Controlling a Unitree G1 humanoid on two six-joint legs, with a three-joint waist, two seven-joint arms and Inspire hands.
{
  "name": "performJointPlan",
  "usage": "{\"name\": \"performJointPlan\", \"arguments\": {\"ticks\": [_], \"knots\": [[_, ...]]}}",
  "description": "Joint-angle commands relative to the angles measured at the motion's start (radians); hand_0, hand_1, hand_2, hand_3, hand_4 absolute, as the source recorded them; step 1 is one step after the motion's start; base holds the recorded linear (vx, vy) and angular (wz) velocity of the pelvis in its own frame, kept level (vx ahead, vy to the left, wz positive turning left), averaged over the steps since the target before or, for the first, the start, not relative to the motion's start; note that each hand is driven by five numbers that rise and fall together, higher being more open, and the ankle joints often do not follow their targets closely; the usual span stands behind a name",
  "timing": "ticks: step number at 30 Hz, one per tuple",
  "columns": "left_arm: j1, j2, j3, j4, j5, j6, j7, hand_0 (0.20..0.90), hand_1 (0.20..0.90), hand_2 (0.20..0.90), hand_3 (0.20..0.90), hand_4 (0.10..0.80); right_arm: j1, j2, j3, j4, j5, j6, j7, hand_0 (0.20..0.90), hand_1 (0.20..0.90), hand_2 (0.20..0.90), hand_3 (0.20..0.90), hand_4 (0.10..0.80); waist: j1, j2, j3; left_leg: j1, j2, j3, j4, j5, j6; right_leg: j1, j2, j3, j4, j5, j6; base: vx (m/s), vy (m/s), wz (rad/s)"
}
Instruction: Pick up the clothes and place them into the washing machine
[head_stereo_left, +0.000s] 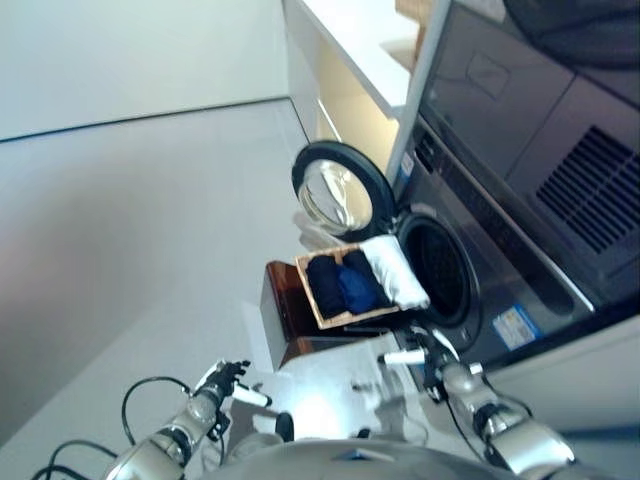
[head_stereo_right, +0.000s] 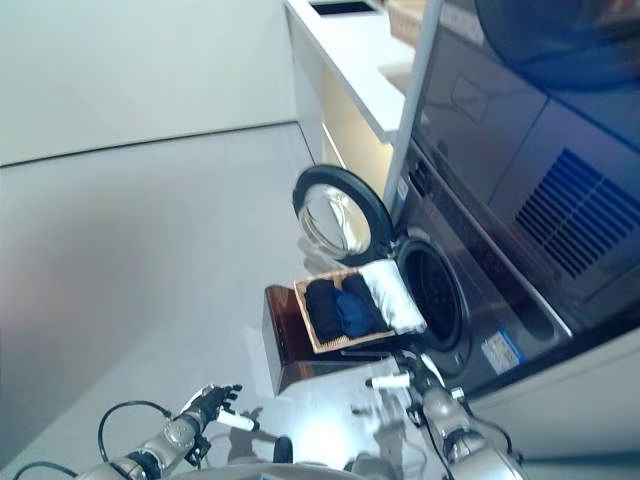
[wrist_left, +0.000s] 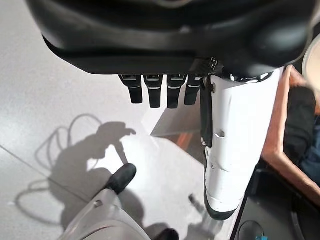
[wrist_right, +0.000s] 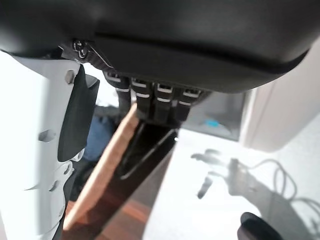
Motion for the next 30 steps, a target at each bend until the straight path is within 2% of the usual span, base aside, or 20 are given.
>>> {"name": "performJointPlan", "arguments": {"ticks": [1,2,3,4,6,7,9,10,11,13,15,16,18,19,21,24,30], "knots": [[-0.028,0.015,0.035,-0.045,-0.033,-0.050,0.028,0.900,0.900,0.900,0.900,0.800,-0.135,-0.047,0.032,0.013,-0.042,-0.009,-0.063,0.900,0.900,0.900,0.900,0.800,0.017,-0.018,-0.025,-0.056,-0.004,-0.089,0.013,-0.021,-0.088,0.063,-0.049,-0.082,-0.349,0.170,0.001,0.120,-0.120,-0.25],[-0.028,0.015,0.035,-0.045,-0.033,-0.050,0.028,0.900,0.900,0.900,0.900,0.800,-0.135,-0.046,0.032,0.014,-0.042,-0.010,-0.063,0.900,0.900,0.900,0.900,0.800,0.017,-0.017,-0.024,-0.054,-0.003,-0.089,0.013,-0.022,-0.088,0.068,-0.048,-0.083,-0.354,0.172,0.001,0.108,-0.085,-0.16],[-0.043,0.015,0.027,-0.036,-0.040,-0.054,0.033,0.900,0.900,0.900,0.900,0.800,-0.148,-0.040,0.045,0.024,-0.054,-0.007,-0.068,0.900,0.900,0.900,0.900,0.800,0.005,-0.020,-0.020,-0.046,0.000,-0.102,0.006,-0.026,-0.090,0.049,-0.045,-0.003,-0.370,0.197,0.007,0.183,-0.127,0.01],[-0.039,0.014,0.042,-0.036,-0.054,-0.056,0.044,0.900,0.900,0.900,0.900,0.800,-0.136,-0.040,0.040,0.030,-0.062,-0.004,-0.079,0.900,0.900,0.900,0.900,0.800,0.007,-0.039,-0.027,-0.032,0.007,-0.100,-0.001,-0.034,-0.099,0.069,-0.042,0.023,-0.403,0.214,0.013,0.230,-0.169,0.14],[-0.025,0.001,0.060,-0.051,-0.078,-0.055,0.053,0.900,0.900,0.900,0.900,0.800,-0.133,-0.043,0.044,0.032,-0.077,-0.001,-0.088,0.900,0.900,0.900,0.900,0.800,0.015,-0.052,-0.044,-0.031,0.014,-0.101,-0.004,-0.035,-0.109,0.098,-0.046,-0.013,-0.441,0.221,0.017,0.166,-0.137,0.36],[-0.025,0.001,0.060,-0.051,-0.078,-0.055,0.053,0.900,0.900,0.900,0.900,0.800,-0.133,-0.043,0.044,0.032,-0.077,-0.001,-0.088,0.900,0.900,0.900,0.900,0.800,0.015,-0.052,-0.044,-0.031,0.014,-0.101,-0.004,-0.035,-0.109,0.099,-0.046,-0.014,-0.441,0.221,0.017,0.145,-0.150,0.46],[-0.005,-0.017,0.056,-0.080,-0.093,-0.062,0.042,0.900,0.900,0.900,0.900,0.800,-0.143,-0.051,0.042,0.069,-0.072,0.001,-0.096,0.900,0.900,0.900,0.900,0.800,0.023,-0.057,-0.063,-0.028,0.039,-0.123,-0.007,-0.035,-0.123,0.131,-0.028,-0.041,-0.447,0.199,0.006,0.127,-0.155,0.38],[-0.004,-0.017,0.056,-0.080,-0.093,-0.062,0.042,0.900,0.900,0.900,0.900,0.800,-0.143,-0.051,0.042,0.069,-0.072,0.000,-0.096,0.900,0.900,0.900,0.900,0.800,0.022,-0.056,-0.063,-0.028,0.039,-0.125,-0.007,-0.035,-0.123,0.132,-0.028,-0.042,-0.447,0.198,0.006,0.073,-0.181,0.27],[0.001,-0.017,0.045,-0.103,-0.094,-0.061,0.038,0.900,0.900,0.900,0.900,0.800,-0.151,-0.053,0.048,0.073,-0.066,0.000,-0.097,0.900,0.900,0.900,0.900,0.800,0.022,-0.056,-0.057,-0.034,0.063,-0.137,0.001,-0.029,-0.139,0.144,-0.015,-0.062,-0.439,0.177,-0.005,0.051,-0.174,0.23],[0.008,-0.018,0.043,-0.122,-0.096,-0.061,0.032,0.900,0.900,0.900,0.900,0.800,-0.144,-0.059,0.045,0.079,-0.061,0.000,-0.098,0.900,0.900,0.900,0.900,0.800,0.018,-0.057,-0.056,-0.046,0.078,-0.142,0.019,-0.031,-0.151,0.165,-0.007,-0.092,-0.444,0.159,-0.013,0.054,-0.177,0.32],[0.002,-0.018,0.043,-0.121,-0.099,-0.060,0.031,0.900,0.900,0.900,0.900,0.800,-0.140,-0.068,0.036,0.081,-0.056,-0.002,-0.103,0.900,0.900,0.900,0.900,0.800,0.012,-0.061,-0.047,-0.084,0.082,-0.130,0.086,-0.033,-0.162,0.173,-0.012,-0.111,-0.445,0.156,-0.019,-0.012,-0.088,0.39],[-0.004,-0.018,0.043,-0.137,-0.110,-0.060,0.029,0.900,0.900,0.900,0.900,0.800,-0.140,-0.081,0.030,0.076,-0.049,0.000,-0.108,0.900,0.900,0.900,0.900,0.800,0.005,-0.065,-0.030,-0.128,0.079,-0.103,0.146,-0.031,-0.167,0.176,-0.021,-0.131,-0.448,0.156,-0.022,-0.091,-0.075,0.44],[-0.021,-0.015,0.040,-0.151,-0.113,-0.061,0.030,0.900,0.900,0.900,0.900,0.800,-0.138,-0.101,0.016,0.070,-0.034,0.000,-0.118,0.900,0.900,0.900,0.900,0.800,-0.009,-0.064,-0.019,-0.187,0.083,-0.007,0.167,-0.014,-0.160,0.161,-0.029,-0.161,-0.441,0.158,-0.020,-0.088,-0.079,0.75],[-0.020,-0.011,0.036,-0.169,-0.114,-0.063,0.027,0.900,0.900,0.900,0.900,0.800,-0.144,-0.115,0.017,0.075,-0.034,0.002,-0.119,0.900,0.900,0.900,0.900,0.800,-0.010,-0.053,-0.024,-0.183,0.083,0.014,0.132,-0.005,-0.155,0.151,-0.025,-0.172,-0.439,0.158,-0.017,0.025,-0.035,0.69],[0.002,-0.001,0.036,-0.205,-0.113,-0.077,0.033,0.900,0.900,0.900,0.900,0.800,-0.159,-0.136,0.014,0.084,-0.043,0.002,-0.130,0.900,0.900,0.900,0.900,0.800,-0.007,-0.029,-0.034,-0.168,0.075,0.009,0.072,0.005,-0.142,0.143,-0.017,-0.171,-0.440,0.148,-0.013,0.045,0.013,0.21],[-0.014,0.041,0.021,-0.329,-0.136,-0.109,0.058,0.900,0.900,0.900,0.900,0.800,-0.275,-0.167,0.052,0.065,-0.051,0.006,-0.154,0.900,0.900,0.900,0.900,0.800,-0.003,0.000,-0.002,-0.214,0.062,0.034,0.017,0.031,-0.133,0.026,-0.035,-0.152,-0.396,0.148,-0.012,-0.133,0.067,-0.31],[-0.032,0.088,0.039,-0.465,-0.194,-0.143,0.112,0.900,0.900,0.900,0.900,0.800,-0.519,-0.240,0.091,0.134,-0.037,0.008,-0.230,0.900,0.900,0.900,0.900,0.800,0.040,0.025,0.100,-0.335,0.051,0.046,0.068,0.035,-0.125,-0.133,-0.053,-0.125,-0.315,0.158,-0.015,-0.116,0.039,-0.37]]}}
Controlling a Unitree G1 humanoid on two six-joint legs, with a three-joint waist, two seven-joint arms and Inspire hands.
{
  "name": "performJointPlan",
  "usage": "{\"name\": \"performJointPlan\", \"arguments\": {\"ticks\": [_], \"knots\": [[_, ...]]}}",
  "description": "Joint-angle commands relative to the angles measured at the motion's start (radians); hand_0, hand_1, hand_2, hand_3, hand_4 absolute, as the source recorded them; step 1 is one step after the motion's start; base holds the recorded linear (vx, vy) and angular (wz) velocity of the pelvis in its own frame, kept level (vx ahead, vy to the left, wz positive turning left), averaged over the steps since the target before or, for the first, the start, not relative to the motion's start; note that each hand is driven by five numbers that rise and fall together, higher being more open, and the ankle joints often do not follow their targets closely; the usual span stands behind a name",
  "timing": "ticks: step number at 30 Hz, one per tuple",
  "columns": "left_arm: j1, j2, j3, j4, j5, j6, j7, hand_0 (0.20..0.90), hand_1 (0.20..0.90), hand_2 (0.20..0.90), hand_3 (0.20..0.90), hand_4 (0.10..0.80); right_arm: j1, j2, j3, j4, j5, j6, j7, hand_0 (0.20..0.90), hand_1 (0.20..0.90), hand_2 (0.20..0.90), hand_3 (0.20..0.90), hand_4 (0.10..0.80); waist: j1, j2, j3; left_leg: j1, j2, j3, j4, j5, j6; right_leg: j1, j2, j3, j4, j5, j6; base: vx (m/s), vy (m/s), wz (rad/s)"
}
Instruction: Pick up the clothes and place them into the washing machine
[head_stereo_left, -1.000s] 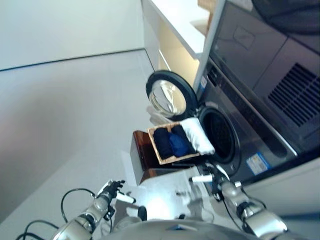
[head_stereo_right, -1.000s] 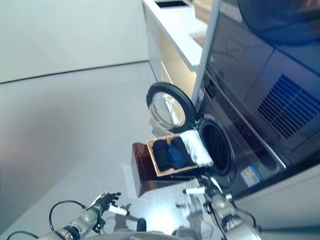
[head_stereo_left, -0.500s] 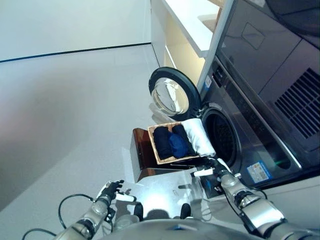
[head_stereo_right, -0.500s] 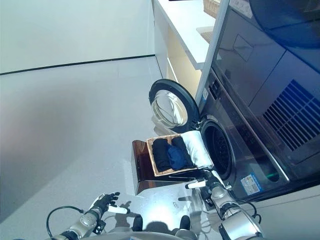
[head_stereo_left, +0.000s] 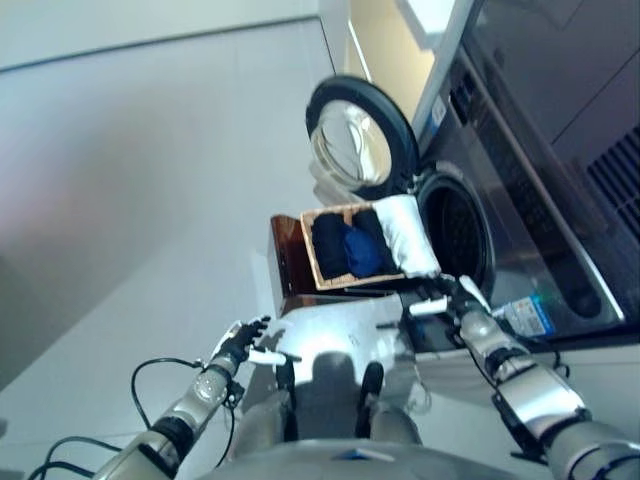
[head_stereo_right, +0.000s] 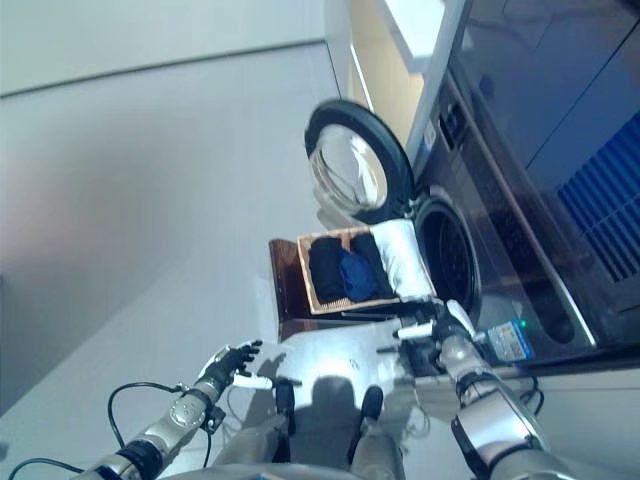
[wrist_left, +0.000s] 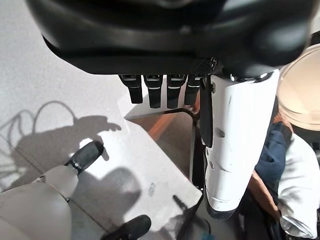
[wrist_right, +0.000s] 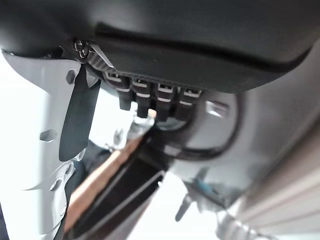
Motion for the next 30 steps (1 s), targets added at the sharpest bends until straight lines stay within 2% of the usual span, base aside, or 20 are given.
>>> {"name": "performJointPlan", "arguments": {"ticks": [1,8,9,16,17,22,30], "knots": [[-0.078,0.042,0.045,-0.106,-0.031,-0.080,0.050,0.900,0.900,0.900,0.900,0.800,-0.224,-0.123,0.044,0.025,0.021,-0.032,-0.104,0.900,0.900,0.900,0.900,0.800,0.033,-0.004,0.081,0.000,0.013,-0.022,0.010,-0.007,-0.069,0.033,-0.027,0.023,0.028,-0.021,0.050,0.012,0.007,-0.17],[-0.093,0.062,0.012,-0.156,-0.033,-0.081,0.066,0.900,0.900,0.900,0.900,0.800,-0.357,-0.168,0.079,0.055,0.019,-0.030,-0.150,0.900,0.900,0.900,0.900,0.800,0.043,0.013,0.116,-0.048,0.005,-0.031,0.029,-0.007,-0.068,-0.013,-0.035,0.026,0.050,-0.023,0.049,0.017,0.028,0.01],[-0.095,0.064,-0.011,-0.148,-0.025,-0.079,0.078,0.900,0.900,0.900,0.900,0.800,-0.406,-0.186,0.087,0.069,0.012,-0.029,-0.174,0.900,0.900,0.900,0.900,0.800,0.049,0.017,0.126,-0.073,0.003,-0.038,0.049,-0.012,-0.068,-0.023,-0.039,0.020,0.053,-0.022,0.051,0.035,0.022,0.13],[-0.119,0.078,-0.031,-0.191,-0.040,-0.083,0.099,0.900,0.900,0.900,0.900,0.800,-0.494,-0.221,0.114,0.096,-0.001,-0.023,-0.214,0.900,0.900,0.900,0.900,0.800,0.059,0.028,0.157,-0.156,0.000,-0.053,0.100,-0.020,-0.070,-0.087,-0.049,0.010,0.083,-0.022,0.048,0.009,0.010,0.10],[-0.119,0.088,-0.035,-0.234,-0.051,-0.091,0.106,0.900,0.900,0.900,0.900,0.800,-0.519,-0.244,0.116,0.105,-0.004,-0.023,-0.240,0.900,0.900,0.900,0.900,0.800,0.066,0.034,0.165,-0.185,-0.001,-0.069,0.128,-0.052,-0.079,-0.108,-0.051,0.015,0.107,-0.053,0.056,0.064,0.003,0.17],[-0.123,0.121,-0.054,-0.319,-0.052,-0.091,0.103,0.900,0.900,0.900,0.900,0.800,-0.573,-0.295,0.143,0.122,0.004,-0.016,-0.240,0.900,0.900,0.900,0.900,0.800,0.072,0.046,0.174,-0.268,-0.008,-0.080,0.194,-0.076,-0.075,-0.184,-0.059,0.020,0.171,-0.069,0.050,-0.007,0.022,0.15],[-0.115,0.124,-0.027,-0.330,-0.082,-0.082,0.138,0.900,0.900,0.900,0.900,0.800,-0.593,-0.319,0.162,0.157,0.004,-0.009,-0.257,0.900,0.900,0.900,0.900,0.800,0.078,0.072,0.184,-0.403,-0.023,-0.085,0.302,-0.119,-0.063,-0.308,-0.074,0.037,0.273,-0.102,0.035,-0.006,0.044,0.08]]}}
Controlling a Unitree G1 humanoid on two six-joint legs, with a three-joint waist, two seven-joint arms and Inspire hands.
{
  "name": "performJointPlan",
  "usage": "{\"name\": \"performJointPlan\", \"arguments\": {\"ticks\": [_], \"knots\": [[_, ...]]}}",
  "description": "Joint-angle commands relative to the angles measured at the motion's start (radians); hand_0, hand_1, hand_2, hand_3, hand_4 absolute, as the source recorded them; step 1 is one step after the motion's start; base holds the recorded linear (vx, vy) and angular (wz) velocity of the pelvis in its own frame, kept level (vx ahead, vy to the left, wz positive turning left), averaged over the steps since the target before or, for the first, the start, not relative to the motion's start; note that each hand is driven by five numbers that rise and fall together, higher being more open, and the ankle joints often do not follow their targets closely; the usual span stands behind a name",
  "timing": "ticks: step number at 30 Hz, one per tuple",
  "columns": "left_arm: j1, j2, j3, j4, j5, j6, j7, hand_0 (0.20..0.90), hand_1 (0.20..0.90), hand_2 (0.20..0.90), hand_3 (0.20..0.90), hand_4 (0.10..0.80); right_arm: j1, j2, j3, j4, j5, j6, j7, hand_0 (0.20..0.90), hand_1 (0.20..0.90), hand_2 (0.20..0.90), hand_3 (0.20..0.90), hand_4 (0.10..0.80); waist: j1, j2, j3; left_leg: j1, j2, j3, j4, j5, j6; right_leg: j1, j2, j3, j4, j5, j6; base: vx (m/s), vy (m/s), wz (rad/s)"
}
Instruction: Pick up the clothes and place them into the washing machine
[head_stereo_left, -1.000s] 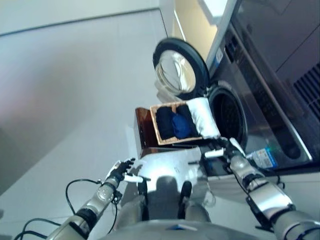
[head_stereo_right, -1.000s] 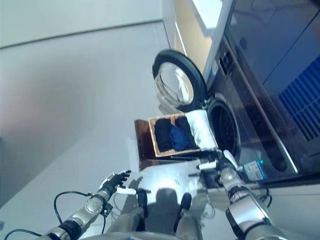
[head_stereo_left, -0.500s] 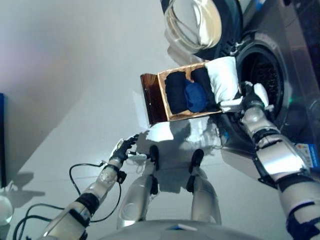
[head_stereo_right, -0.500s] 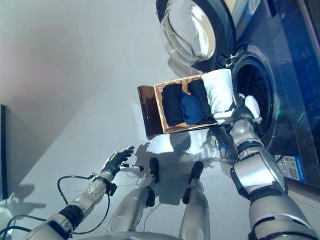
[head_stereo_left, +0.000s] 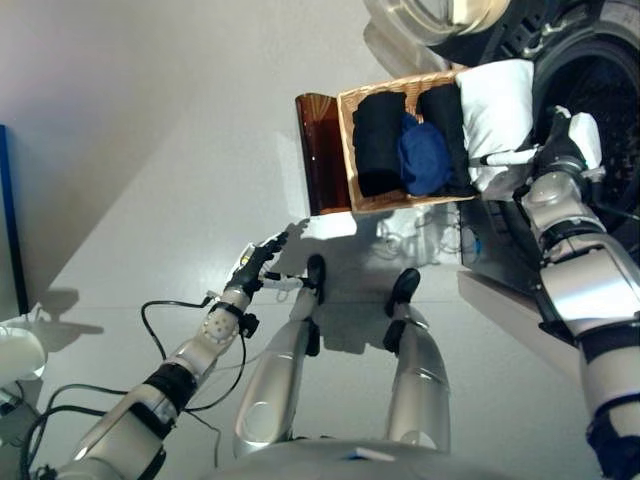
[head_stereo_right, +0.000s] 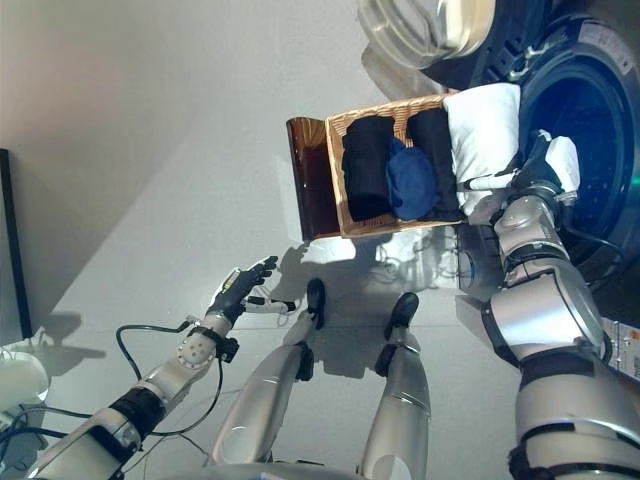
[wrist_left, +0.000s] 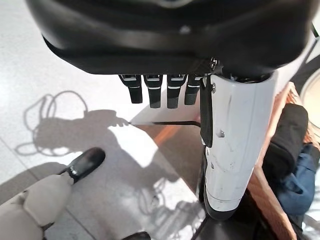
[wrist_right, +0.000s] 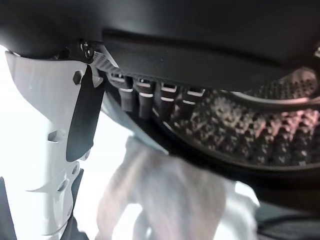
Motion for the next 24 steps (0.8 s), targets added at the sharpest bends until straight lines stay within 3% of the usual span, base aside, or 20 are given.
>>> {"name": "performJointPlan", "arguments": {"ticks": [1,16,17,18,20,21,24], "knots": [[0.042,0.046,0.031,-0.074,-0.016,-0.047,0.047,0.900,0.900,0.900,0.900,0.800,-0.095,-0.120,0.089,0.010,-0.018,-0.008,-0.071,0.900,0.900,0.900,0.900,0.800,0.021,0.009,-0.029,-0.108,0.023,-0.017,0.192,-0.139,-0.093,0.021,-0.003,0.041,0.024,-0.013,0.036,-0.007,0.035,0.06],[0.094,0.012,0.086,-0.012,-0.059,-0.056,0.093,0.900,0.900,0.900,0.900,0.800,-0.130,-0.204,0.096,0.041,-0.041,0.000,-0.100,0.900,0.900,0.900,0.900,0.800,0.061,0.065,-0.027,-0.209,0.006,-0.043,0.219,-0.130,-0.092,-0.094,-0.020,0.045,0.128,-0.057,0.029,0.004,-0.008,0.05],[0.100,0.013,0.085,-0.025,-0.060,-0.060,0.094,0.900,0.900,0.900,0.900,0.800,-0.138,-0.221,0.104,0.044,-0.043,0.000,-0.100,0.823,0.823,0.823,0.823,0.745,0.065,0.072,-0.028,-0.219,0.002,-0.046,0.216,-0.126,-0.092,-0.103,-0.024,0.046,0.132,-0.061,0.029,0.011,-0.019,0.11],[0.101,0.015,0.082,-0.034,-0.060,-0.062,0.094,0.900,0.900,0.900,0.900,0.800,-0.147,-0.228,0.111,0.045,-0.045,0.000,-0.102,0.513,0.513,0.513,0.513,0.524,0.068,0.075,-0.027,-0.224,0.002,-0.050,0.216,-0.123,-0.092,-0.109,-0.025,0.047,0.141,-0.063,0.029,0.017,-0.026,0.10],[0.103,0.017,0.083,-0.042,-0.060,-0.064,0.094,0.900,0.900,0.900,0.900,0.800,-0.155,-0.237,0.118,0.042,-0.049,0.000,-0.105,0.282,0.282,0.282,0.282,0.359,0.070,0.078,-0.027,-0.226,0.000,-0.054,0.211,-0.119,-0.093,-0.114,-0.026,0.047,0.145,-0.067,0.028,0.011,-0.013,0.08],[0.102,0.020,0.082,-0.047,-0.058,-0.063,0.095,0.900,0.900,0.900,0.900,0.800,-0.157,-0.242,0.121,0.040,-0.056,0.000,-0.107,0.200,0.200,0.200,0.200,0.300,0.071,0.080,-0.025,-0.227,0.000,-0.056,0.209,-0.116,-0.094,-0.117,-0.028,0.046,0.148,-0.070,0.028,0.014,-0.007,0.12],[0.103,0.025,0.079,-0.057,-0.055,-0.065,0.098,0.900,0.900,0.900,0.900,0.800,-0.169,-0.240,0.133,0.031,-0.064,0.000,-0.114,0.200,0.200,0.200,0.200,0.300,0.076,0.085,-0.022,-0.225,-0.003,-0.061,0.194,-0.108,-0.094,-0.126,-0.030,0.046,0.155,-0.073,0.029,0.013,-0.006,0.07]]}}
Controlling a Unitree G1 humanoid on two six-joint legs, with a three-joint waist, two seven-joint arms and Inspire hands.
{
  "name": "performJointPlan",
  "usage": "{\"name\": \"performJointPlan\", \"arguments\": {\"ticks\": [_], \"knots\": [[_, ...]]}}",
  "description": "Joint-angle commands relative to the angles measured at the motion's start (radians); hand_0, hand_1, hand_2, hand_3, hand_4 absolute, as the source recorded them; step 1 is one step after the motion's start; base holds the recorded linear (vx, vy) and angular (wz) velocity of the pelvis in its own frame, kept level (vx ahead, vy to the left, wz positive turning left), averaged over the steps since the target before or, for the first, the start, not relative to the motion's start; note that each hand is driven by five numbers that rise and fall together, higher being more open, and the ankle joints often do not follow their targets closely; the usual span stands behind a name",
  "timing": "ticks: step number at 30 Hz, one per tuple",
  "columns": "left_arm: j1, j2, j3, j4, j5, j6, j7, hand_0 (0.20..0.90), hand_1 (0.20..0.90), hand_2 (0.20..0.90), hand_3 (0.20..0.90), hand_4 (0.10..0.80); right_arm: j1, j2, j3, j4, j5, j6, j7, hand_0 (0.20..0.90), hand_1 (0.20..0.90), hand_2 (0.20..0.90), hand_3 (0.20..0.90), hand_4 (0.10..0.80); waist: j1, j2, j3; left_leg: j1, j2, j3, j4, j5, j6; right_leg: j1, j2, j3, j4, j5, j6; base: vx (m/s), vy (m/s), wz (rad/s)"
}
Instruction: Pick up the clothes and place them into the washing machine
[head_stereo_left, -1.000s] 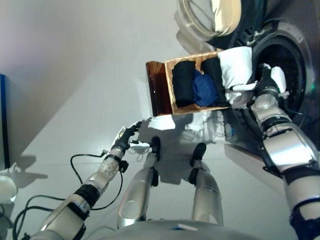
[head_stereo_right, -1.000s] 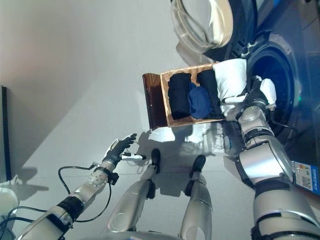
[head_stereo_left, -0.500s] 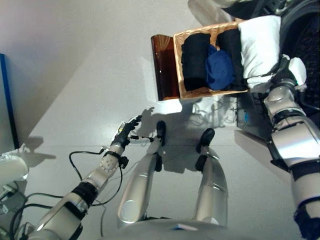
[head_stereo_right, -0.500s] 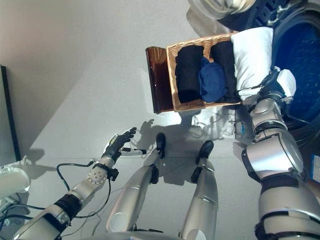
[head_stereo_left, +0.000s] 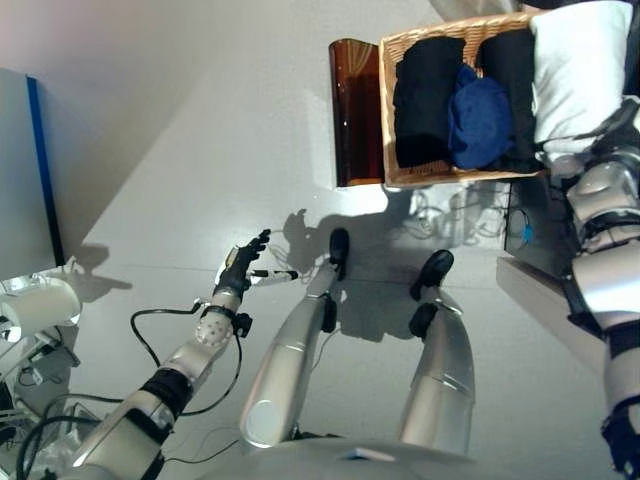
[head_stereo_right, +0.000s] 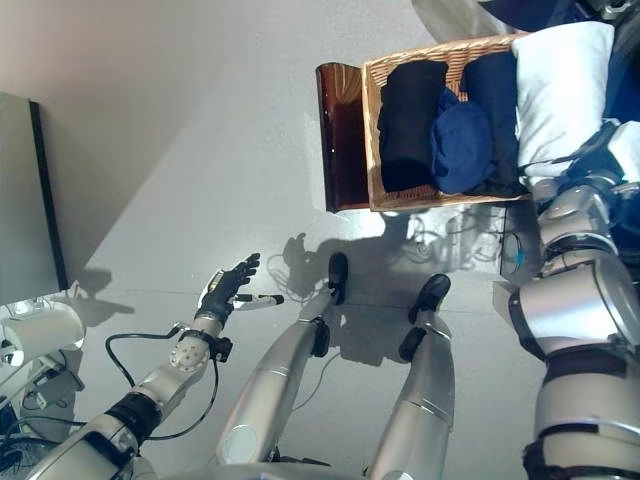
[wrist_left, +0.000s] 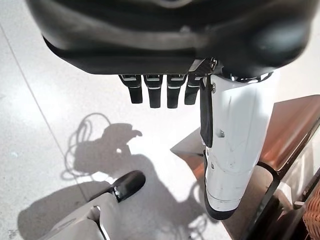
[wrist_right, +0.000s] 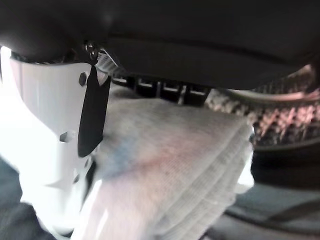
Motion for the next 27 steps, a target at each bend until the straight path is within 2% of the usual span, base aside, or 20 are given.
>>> {"name": "performJointPlan", "arguments": {"ticks": [1,9,16,18,19,20,21,23,25,26,27], "knots": [[0.059,0.028,0.030,-0.058,-0.010,-0.058,0.040,0.900,0.900,0.900,0.900,0.800,-0.104,-0.106,0.105,-0.036,-0.044,-0.025,-0.057,0.200,0.200,0.200,0.200,0.300,0.004,0.043,-0.018,-0.039,0.023,-0.052,0.076,-0.083,-0.098,0.074,0.026,0.014,-0.008,-0.023,0.037,0.006,-0.016,0.03],[0.063,0.020,0.020,-0.025,0.000,-0.062,0.052,0.900,0.900,0.900,0.900,0.800,-0.094,-0.071,0.094,-0.035,-0.033,-0.024,-0.064,0.200,0.200,0.200,0.200,0.300,0.013,0.045,-0.035,-0.011,0.009,-0.059,0.031,-0.063,-0.101,0.094,0.026,0.003,-0.026,-0.021,0.038,0.002,0.002,0.03],[0.070,0.022,0.019,0.015,0.006,-0.059,0.053,0.900,0.900,0.900,0.900,0.800,-0.073,-0.051,0.054,-0.051,0.003,-0.037,-0.083,0.200,0.200,0.200,0.200,0.300,0.003,0.035,-0.040,0.045,0.014,-0.055,0.000,-0.059,-0.100,0.153,0.034,0.003,-0.078,-0.003,0.042,0.001,0.008,-0.01],[0.061,0.016,0.015,0.056,-0.001,-0.060,0.056,0.900,0.900,0.900,0.900,0.800,-0.059,-0.035,-0.026,-0.080,0.128,-0.076,-0.092,0.200,0.200,0.200,0.200,0.300,-0.009,0.028,-0.039,0.079,0.018,-0.051,-0.019,-0.057,-0.101,0.190,0.037,0.006,-0.120,0.015,0.049,0.006,0.032,-0.08],[0.061,0.017,0.015,0.056,-0.001,-0.060,0.056,0.900,0.900,0.900,0.900,0.800,-0.059,-0.035,-0.026,-0.080,0.128,-0.076,-0.092,0.200,0.200,0.200,0.200,0.300,-0.009,0.028,-0.038,0.080,0.018,-0.051,-0.020,-0.057,-0.101,0.191,0.037,0.006,-0.120,0.015,0.049,0.017,0.035,-0.19],[0.053,0.009,0.018,0.070,-0.013,-0.064,0.055,0.900,0.900,0.900,0.900,0.800,-0.027,-0.012,-0.125,-0.121,0.299,-0.128,-0.081,0.200,0.200,0.200,0.200,0.300,-0.023,0.025,-0.039,0.101,0.018,-0.045,-0.037,-0.054,-0.102,0.216,0.043,0.011,-0.156,0.028,0.053,0.011,0.026,-0.14],[0.053,0.011,0.017,0.071,-0.014,-0.065,0.055,0.900,0.900,0.900,0.900,0.800,-0.022,-0.013,-0.129,-0.123,0.301,-0.129,-0.081,0.200,0.200,0.200,0.200,0.300,-0.021,0.023,-0.038,0.104,0.019,-0.045,-0.039,-0.053,-0.102,0.220,0.043,0.011,-0.159,0.029,0.053,0.014,0.039,-0.16],[0.047,0.008,0.019,0.085,-0.019,-0.068,0.056,0.900,0.900,0.900,0.900,0.800,0.008,0.022,-0.205,-0.156,0.436,-0.168,-0.076,0.200,0.200,0.200,0.200,0.300,-0.028,0.018,-0.035,0.119,0.022,-0.041,-0.046,-0.057,-0.100,0.239,0.049,0.018,-0.185,0.038,0.056,0.001,0.035,-0.10],[0.031,-0.005,0.029,0.107,-0.026,-0.072,0.052,0.900,0.900,0.900,0.900,0.800,0.077,0.114,-0.336,-0.221,0.662,-0.253,-0.037,0.200,0.200,0.200,0.200,0.300,-0.044,0.012,-0.027,0.131,0.026,-0.034,-0.031,-0.071,-0.096,0.254,0.062,0.034,-0.202,0.042,0.056,-0.010,0.052,-0.16],[0.031,-0.003,0.028,0.109,-0.026,-0.073,0.052,0.900,0.900,0.900,0.900,0.800,0.081,0.115,-0.339,-0.222,0.665,-0.255,-0.034,0.200,0.200,0.200,0.200,0.300,-0.043,0.009,-0.027,0.131,0.026,-0.033,-0.030,-0.073,-0.096,0.254,0.063,0.035,-0.202,0.041,0.056,-0.021,0.033,-0.32],[0.018,-0.016,0.033,0.121,-0.029,-0.072,0.051,0.900,0.900,0.900,0.900,0.800,0.106,0.180,-0.404,-0.254,0.828,-0.304,0.014,0.200,0.200,0.200,0.200,0.300,-0.049,0.005,-0.018,0.129,0.030,-0.036,0.001,-0.090,-0.086,0.255,0.071,0.051,-0.195,0.041,0.051,-0.024,0.013,-0.33]]}}
